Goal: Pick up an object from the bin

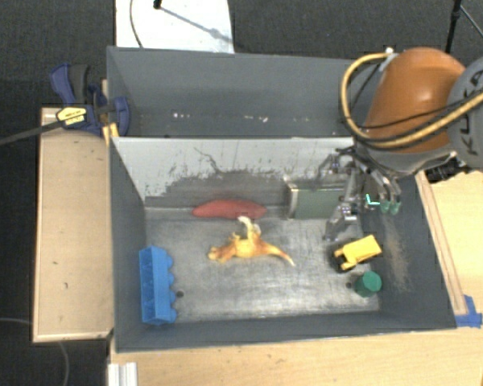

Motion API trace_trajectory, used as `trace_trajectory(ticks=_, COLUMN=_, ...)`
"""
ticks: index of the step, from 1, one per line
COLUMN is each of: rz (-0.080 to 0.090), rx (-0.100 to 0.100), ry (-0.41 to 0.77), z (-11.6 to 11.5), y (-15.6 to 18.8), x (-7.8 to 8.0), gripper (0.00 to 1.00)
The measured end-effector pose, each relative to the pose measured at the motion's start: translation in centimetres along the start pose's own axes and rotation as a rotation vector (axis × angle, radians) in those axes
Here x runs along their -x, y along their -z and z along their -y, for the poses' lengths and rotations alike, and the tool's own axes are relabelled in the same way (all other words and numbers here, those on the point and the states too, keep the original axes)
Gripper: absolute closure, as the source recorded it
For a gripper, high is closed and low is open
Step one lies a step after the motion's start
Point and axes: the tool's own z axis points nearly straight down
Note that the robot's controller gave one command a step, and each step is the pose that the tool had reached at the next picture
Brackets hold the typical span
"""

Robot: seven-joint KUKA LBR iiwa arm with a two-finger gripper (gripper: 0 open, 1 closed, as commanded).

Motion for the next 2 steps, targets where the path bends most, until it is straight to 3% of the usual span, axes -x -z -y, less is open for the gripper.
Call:
trace_trajectory(ticks=1, rz=0.008, rx=0.000, ry=0.000, z=0.0, y=0.4, x=0.2, gripper=0.00)
trace_trajectory(ticks=2, rz=0.012, rx=0.000, ry=-0.066, z=-0.6, y=-4.2, x=-0.3, gripper=0.00)
